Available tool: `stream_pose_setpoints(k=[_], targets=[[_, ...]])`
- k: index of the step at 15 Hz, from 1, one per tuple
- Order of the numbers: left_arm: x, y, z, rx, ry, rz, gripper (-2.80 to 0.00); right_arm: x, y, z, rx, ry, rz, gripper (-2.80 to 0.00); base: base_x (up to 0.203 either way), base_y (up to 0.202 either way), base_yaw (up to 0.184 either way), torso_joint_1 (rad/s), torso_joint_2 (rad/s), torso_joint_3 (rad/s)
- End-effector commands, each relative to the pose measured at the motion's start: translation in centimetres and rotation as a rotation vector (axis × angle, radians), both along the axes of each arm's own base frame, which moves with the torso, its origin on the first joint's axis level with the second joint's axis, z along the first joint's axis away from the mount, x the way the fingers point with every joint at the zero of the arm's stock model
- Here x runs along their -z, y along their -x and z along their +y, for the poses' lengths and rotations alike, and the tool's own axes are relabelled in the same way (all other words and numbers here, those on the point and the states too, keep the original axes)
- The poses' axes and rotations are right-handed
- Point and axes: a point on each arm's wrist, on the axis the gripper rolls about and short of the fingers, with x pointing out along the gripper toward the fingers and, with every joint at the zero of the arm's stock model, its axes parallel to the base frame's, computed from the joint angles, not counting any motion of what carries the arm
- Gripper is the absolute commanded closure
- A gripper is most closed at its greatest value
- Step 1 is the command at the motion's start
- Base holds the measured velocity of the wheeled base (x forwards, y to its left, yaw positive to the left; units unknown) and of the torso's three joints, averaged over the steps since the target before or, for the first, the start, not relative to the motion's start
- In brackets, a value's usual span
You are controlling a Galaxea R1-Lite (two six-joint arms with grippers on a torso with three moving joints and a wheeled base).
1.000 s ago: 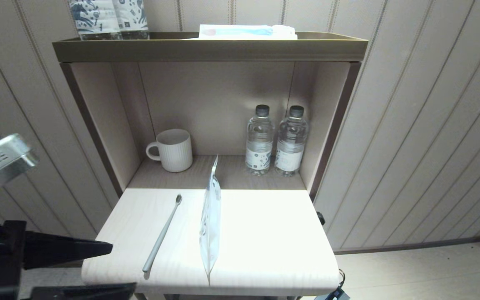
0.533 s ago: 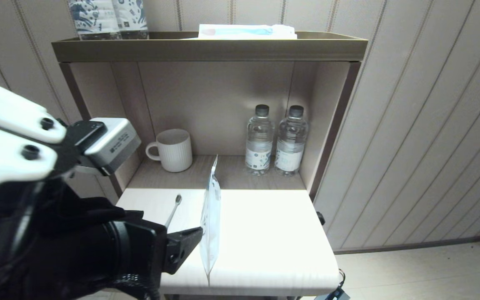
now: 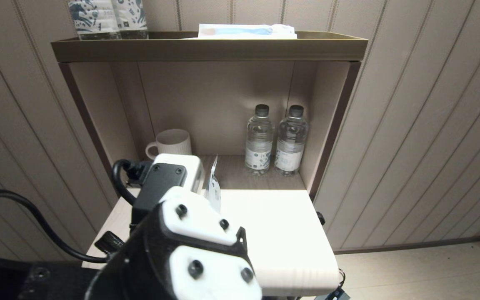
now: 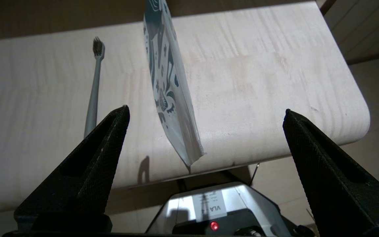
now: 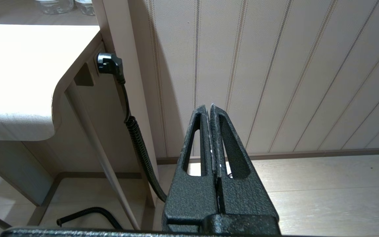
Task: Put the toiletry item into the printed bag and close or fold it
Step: Pick up the storage bag
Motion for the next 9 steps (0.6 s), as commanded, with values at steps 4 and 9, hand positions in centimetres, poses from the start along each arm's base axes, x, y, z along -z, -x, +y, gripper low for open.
stream_pose_setpoints(k=[4, 9], targets=[[2.6, -0.2, -1.6, 0.004, -0.073, 0.023, -2.8, 0.0, 0.0, 0.0, 0.0, 0.0, 0.001, 0.0, 0.0, 0.0, 0.0, 0.0, 0.0, 0.0], [3.7, -1.0, -1.4, -0.027, -0.088, 0.028, -2.8, 0.0, 0.0, 0.0, 0.0, 0.0, 0.001, 0.0, 0.0, 0.0, 0.0, 0.0, 0.0, 0.0]])
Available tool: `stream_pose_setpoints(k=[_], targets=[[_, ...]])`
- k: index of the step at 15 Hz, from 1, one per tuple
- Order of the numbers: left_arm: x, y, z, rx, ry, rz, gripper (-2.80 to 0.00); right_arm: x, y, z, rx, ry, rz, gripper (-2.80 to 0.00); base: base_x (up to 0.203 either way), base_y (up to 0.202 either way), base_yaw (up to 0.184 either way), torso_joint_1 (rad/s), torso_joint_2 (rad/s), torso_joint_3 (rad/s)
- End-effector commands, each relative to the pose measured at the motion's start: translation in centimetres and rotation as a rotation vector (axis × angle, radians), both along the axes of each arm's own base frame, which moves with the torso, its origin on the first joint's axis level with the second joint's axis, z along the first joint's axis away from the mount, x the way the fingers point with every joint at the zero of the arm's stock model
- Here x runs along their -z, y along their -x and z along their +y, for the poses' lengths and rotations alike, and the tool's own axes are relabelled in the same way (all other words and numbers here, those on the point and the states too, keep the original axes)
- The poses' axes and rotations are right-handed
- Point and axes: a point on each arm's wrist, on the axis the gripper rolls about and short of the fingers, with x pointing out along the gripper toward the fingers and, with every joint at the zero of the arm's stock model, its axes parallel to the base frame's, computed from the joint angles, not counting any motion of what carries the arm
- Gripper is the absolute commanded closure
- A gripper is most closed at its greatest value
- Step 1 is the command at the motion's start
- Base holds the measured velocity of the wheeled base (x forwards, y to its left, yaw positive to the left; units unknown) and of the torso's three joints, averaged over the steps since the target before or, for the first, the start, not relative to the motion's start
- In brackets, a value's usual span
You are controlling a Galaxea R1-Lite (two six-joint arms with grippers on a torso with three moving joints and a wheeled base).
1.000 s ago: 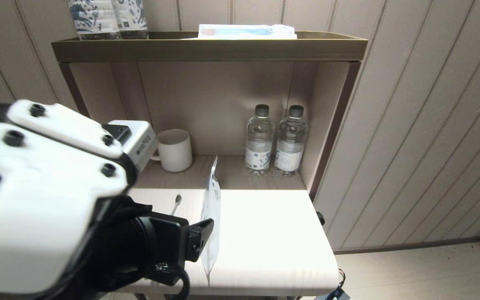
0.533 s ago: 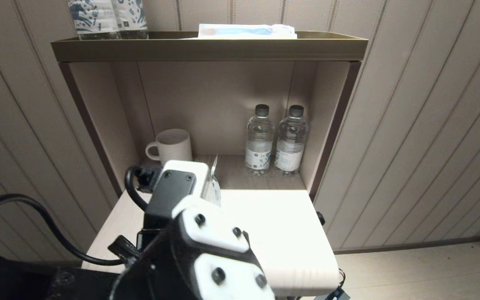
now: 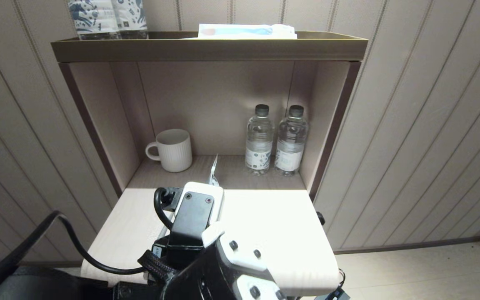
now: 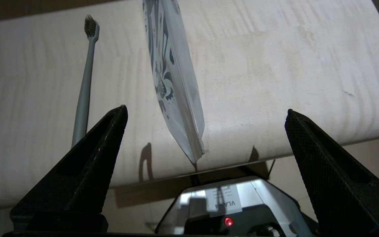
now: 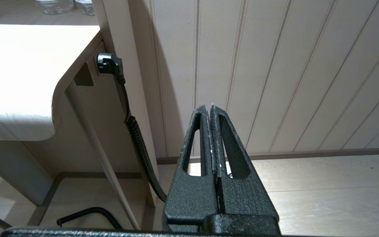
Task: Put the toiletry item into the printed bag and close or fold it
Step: Pick up the storage bag
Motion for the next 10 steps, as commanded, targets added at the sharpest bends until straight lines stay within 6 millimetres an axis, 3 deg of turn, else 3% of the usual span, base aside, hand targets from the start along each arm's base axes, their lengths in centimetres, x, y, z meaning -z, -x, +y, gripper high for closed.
stream_pose_setpoints(k=[1, 10], targets=[[0.6, -0.3, 0.0, -0.016, -0.014, 0.003, -2.8, 0.0, 0.0, 0.0, 0.0, 0.0, 0.001, 0.0, 0.0, 0.0, 0.0, 0.0, 0.0, 0.0], [1.9, -2.4, -0.3, -0.078, -0.023, 0.009, -2.8, 0.0, 0.0, 0.0, 0.0, 0.0, 0.001, 0.0, 0.0, 0.0, 0.0, 0.0, 0.0, 0.0]])
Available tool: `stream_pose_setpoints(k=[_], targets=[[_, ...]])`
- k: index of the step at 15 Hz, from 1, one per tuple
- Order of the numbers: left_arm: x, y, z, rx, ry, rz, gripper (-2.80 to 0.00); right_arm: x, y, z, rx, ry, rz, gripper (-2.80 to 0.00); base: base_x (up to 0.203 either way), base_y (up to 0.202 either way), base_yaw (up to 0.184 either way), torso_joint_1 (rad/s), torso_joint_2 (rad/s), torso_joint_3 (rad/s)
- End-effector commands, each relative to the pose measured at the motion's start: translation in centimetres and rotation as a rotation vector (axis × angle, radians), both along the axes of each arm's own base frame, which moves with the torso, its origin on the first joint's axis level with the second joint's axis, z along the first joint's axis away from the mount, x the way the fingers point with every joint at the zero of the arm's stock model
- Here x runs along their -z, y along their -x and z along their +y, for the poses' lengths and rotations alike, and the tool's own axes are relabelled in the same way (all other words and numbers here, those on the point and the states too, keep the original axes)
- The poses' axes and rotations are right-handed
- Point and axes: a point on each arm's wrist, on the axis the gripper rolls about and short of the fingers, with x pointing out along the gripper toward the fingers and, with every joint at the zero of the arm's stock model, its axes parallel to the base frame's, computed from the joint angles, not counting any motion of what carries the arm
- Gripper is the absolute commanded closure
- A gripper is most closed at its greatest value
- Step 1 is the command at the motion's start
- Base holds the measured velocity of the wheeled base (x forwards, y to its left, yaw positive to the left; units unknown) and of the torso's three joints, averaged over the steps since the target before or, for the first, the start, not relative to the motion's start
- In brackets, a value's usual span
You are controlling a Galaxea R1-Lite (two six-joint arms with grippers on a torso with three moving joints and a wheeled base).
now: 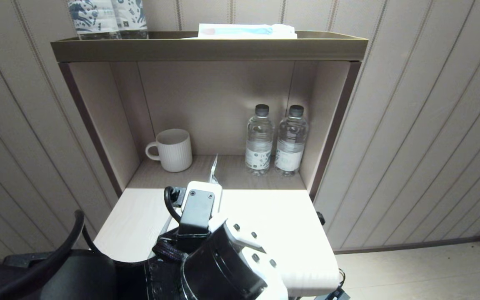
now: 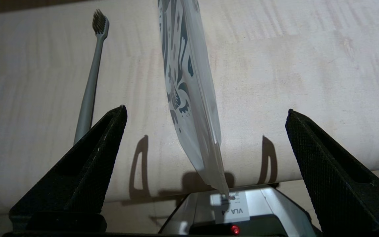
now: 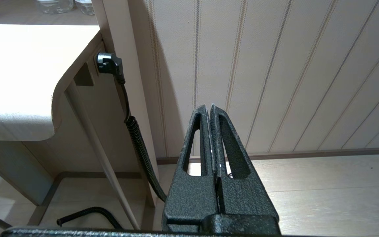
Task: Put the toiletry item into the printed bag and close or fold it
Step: Pick up the storage bag
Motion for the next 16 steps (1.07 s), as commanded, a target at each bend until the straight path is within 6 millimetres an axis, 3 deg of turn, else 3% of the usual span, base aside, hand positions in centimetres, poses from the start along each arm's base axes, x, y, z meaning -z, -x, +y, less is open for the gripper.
stream_pose_setpoints(k=[1, 2, 3, 14, 16], targets=[[0.1, -0.1, 0.1, -0.011, -0.002, -0.002, -2.8, 0.0, 0.0, 0.0, 0.0, 0.0, 0.001, 0.0, 0.0, 0.0, 0.0, 0.0, 0.0, 0.0], [0.0, -0.1, 0.1, -0.011, -0.002, -0.004, -2.8, 0.0, 0.0, 0.0, 0.0, 0.0, 0.001, 0.0, 0.0, 0.0, 0.0, 0.0, 0.0, 0.0], [0.0, -0.1, 0.1, -0.009, -0.002, -0.003, 0.0, 0.0, 0.0, 0.0, 0.0, 0.0, 0.001, 0.0, 0.0, 0.0, 0.0, 0.0, 0.0, 0.0], [-0.1, -0.2, 0.6, -0.014, 0.008, 0.002, 0.0, 0.0, 0.0, 0.0, 0.0, 0.0, 0.001, 0.0, 0.0, 0.0, 0.0, 0.0, 0.0, 0.0], [-1.2, -0.2, 0.8, -0.004, 0.055, -0.015, 0.0, 0.0, 0.0, 0.0, 0.0, 0.0, 0.001, 0.0, 0.0, 0.0, 0.0, 0.0, 0.0, 0.0]])
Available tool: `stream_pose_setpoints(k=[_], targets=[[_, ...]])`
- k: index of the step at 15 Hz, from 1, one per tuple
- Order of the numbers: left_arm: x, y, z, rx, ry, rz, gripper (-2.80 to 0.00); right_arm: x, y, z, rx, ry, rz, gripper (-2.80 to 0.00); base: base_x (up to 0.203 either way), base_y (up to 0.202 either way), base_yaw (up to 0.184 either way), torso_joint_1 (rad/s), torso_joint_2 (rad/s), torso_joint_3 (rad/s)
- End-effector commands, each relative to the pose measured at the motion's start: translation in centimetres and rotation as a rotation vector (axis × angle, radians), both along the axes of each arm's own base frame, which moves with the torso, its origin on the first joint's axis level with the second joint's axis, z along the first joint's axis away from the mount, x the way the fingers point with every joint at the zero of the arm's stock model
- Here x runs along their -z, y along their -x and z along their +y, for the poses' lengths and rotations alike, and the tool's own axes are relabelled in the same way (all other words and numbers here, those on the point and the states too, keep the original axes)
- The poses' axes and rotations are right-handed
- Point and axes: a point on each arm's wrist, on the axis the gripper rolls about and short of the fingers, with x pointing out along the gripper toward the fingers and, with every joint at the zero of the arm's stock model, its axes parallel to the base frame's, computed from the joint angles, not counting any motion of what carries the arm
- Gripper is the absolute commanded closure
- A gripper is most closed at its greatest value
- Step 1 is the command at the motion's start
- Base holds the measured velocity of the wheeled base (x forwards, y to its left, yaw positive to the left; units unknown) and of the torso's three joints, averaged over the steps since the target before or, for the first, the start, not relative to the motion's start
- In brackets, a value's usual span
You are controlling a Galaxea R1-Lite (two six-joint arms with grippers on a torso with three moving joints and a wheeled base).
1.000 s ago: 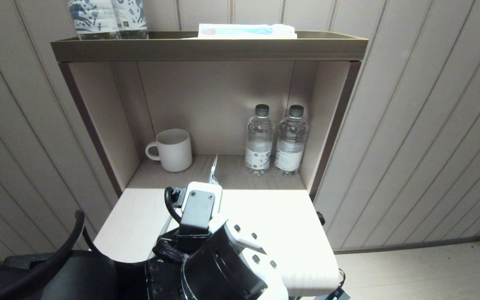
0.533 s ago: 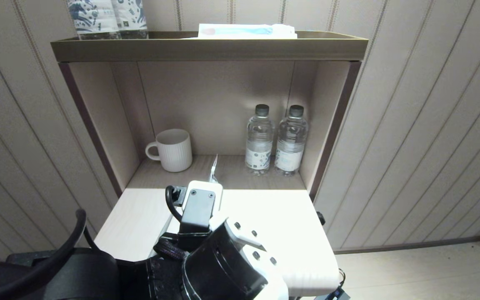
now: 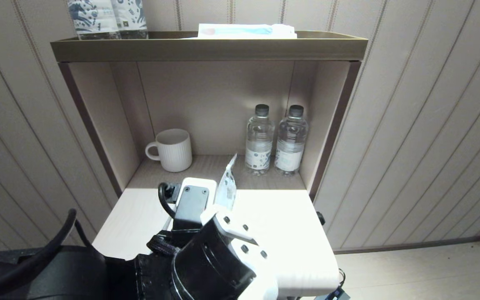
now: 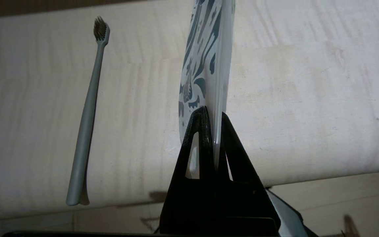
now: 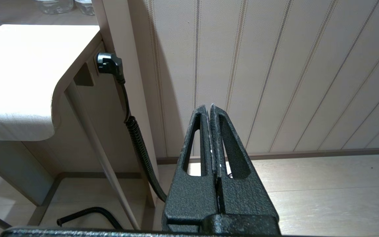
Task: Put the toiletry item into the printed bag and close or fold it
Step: Pick up the storage bag, then hand it to the other hand
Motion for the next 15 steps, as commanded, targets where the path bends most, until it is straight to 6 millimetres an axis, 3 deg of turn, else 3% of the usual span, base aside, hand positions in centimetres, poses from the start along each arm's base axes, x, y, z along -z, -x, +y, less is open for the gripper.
stream_pose_setpoints(k=[1, 4, 8, 11, 15], targets=[[-1.7, 0.2, 0.7, 0.002, 0.053, -0.026, 0.0, 0.0, 0.0, 0.0, 0.0, 0.0, 0.001, 0.0, 0.0, 0.0, 0.0, 0.0, 0.0, 0.0], [-6.3, 1.1, 2.6, 0.084, 0.165, -0.072, 0.0, 0.0, 0.0, 0.0, 0.0, 0.0, 0.001, 0.0, 0.0, 0.0, 0.0, 0.0, 0.0, 0.0], [-11.4, 4.0, 8.1, 0.32, 0.306, -0.066, 0.0, 0.0, 0.0, 0.0, 0.0, 0.0, 0.001, 0.0, 0.0, 0.0, 0.0, 0.0, 0.0, 0.0], [-12.6, 6.5, 12.0, 0.635, 0.365, 0.064, 0.0, 0.0, 0.0, 0.0, 0.0, 0.0, 0.001, 0.0, 0.0, 0.0, 0.0, 0.0, 0.0, 0.0], [-11.5, 8.3, 14.4, 0.958, 0.294, 0.104, 0.0, 0.0, 0.0, 0.0, -0.001, 0.006, -0.002, 0.0, 0.0, 0.0, 0.0, 0.0, 0.0, 0.0]])
